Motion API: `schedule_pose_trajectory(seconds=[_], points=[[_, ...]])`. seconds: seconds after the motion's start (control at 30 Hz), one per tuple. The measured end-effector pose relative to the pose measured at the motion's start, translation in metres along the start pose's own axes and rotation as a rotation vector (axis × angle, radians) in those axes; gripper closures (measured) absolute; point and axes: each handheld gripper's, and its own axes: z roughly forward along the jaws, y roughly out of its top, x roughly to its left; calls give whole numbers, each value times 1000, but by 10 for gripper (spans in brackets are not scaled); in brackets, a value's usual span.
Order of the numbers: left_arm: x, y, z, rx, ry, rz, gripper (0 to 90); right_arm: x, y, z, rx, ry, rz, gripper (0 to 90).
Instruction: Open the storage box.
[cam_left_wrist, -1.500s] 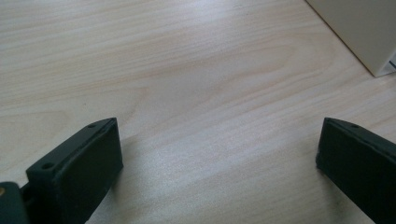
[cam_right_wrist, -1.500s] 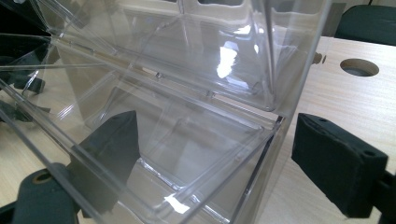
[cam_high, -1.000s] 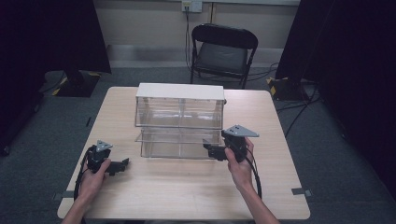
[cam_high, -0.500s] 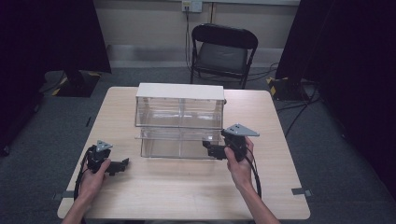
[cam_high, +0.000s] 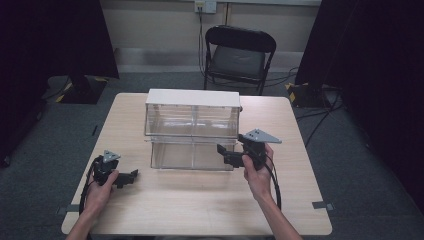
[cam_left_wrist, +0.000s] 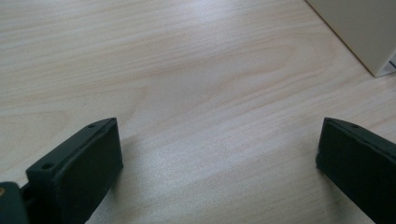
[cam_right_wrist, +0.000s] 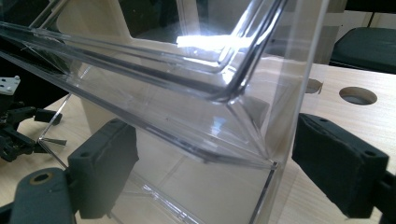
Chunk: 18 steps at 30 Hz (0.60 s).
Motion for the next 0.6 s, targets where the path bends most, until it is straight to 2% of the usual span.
schedule_pose_trajectory(seconds=[0.6], points=[[0, 0, 0, 0, 0, 0, 0, 2, 1, 0, -1, 14, 1, 136]])
